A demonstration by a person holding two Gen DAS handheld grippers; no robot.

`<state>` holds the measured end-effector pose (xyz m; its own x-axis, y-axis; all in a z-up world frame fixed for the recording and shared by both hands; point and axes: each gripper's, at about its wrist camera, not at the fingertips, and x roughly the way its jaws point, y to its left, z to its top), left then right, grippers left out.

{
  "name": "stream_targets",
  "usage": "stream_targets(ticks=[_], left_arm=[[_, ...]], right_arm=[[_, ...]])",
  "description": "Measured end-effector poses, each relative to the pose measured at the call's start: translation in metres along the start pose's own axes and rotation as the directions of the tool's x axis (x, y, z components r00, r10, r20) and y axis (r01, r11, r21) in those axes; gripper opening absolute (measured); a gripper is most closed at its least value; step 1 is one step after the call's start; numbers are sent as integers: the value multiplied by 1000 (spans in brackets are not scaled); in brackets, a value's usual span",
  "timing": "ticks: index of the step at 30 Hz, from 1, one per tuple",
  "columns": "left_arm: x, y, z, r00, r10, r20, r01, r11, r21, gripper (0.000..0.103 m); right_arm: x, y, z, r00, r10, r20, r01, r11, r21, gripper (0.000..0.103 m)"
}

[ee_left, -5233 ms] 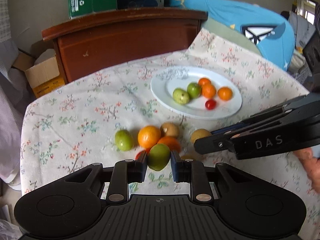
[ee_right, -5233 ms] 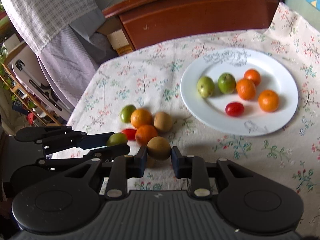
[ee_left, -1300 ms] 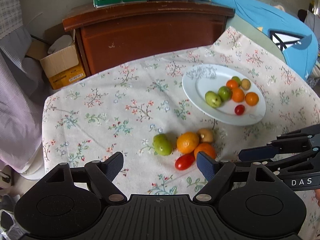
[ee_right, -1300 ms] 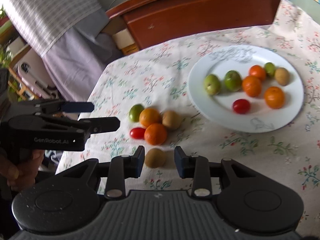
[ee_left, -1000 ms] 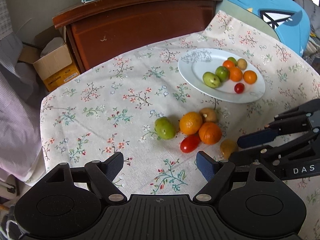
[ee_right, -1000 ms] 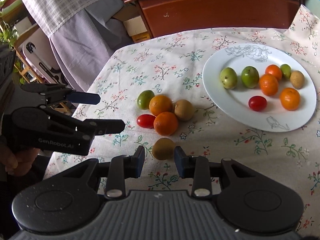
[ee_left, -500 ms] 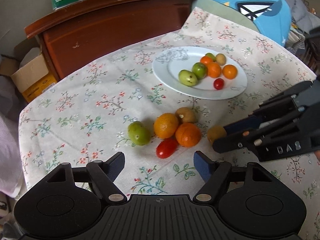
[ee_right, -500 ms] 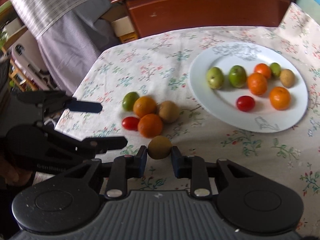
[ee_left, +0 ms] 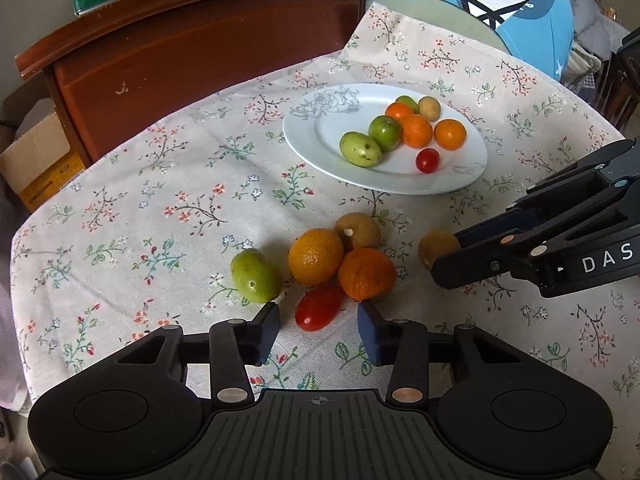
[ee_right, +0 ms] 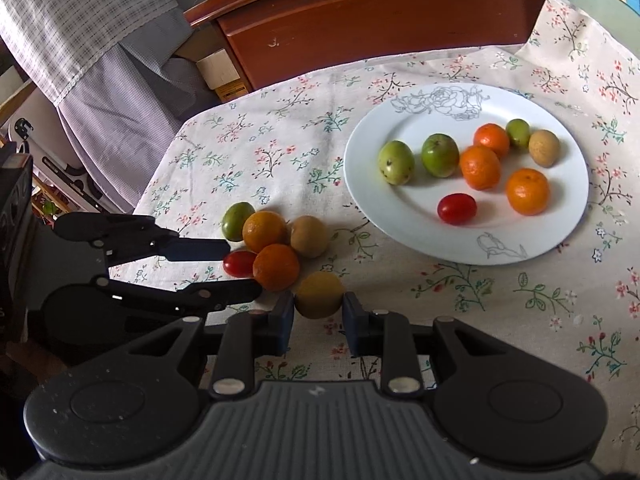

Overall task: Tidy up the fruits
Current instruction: 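Grasp a red cherry tomato with the left tool while the right grasps a brown fruit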

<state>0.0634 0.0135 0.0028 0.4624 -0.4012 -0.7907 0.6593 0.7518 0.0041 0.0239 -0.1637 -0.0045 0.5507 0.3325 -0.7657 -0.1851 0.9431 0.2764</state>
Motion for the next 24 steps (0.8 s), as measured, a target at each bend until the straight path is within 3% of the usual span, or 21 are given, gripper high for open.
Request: stream_targets(ticks=[9,16,24], left_arm=[[-1,-1,1,1000,-26,8,26,1000,-17,20],[-6,-3,2,1000,3,9,-3,1000,-21,19],[-20,-6,6,999,-10,44,11,1000,-25,19]], right_arm=[[1,0,0,1000,5,-7,-5,1000,-1,27],[3,0,-1,1000,14,-14,-14,1000,-1,27],[2,0,0,1000,20,-11,-20,1000,3,27]])
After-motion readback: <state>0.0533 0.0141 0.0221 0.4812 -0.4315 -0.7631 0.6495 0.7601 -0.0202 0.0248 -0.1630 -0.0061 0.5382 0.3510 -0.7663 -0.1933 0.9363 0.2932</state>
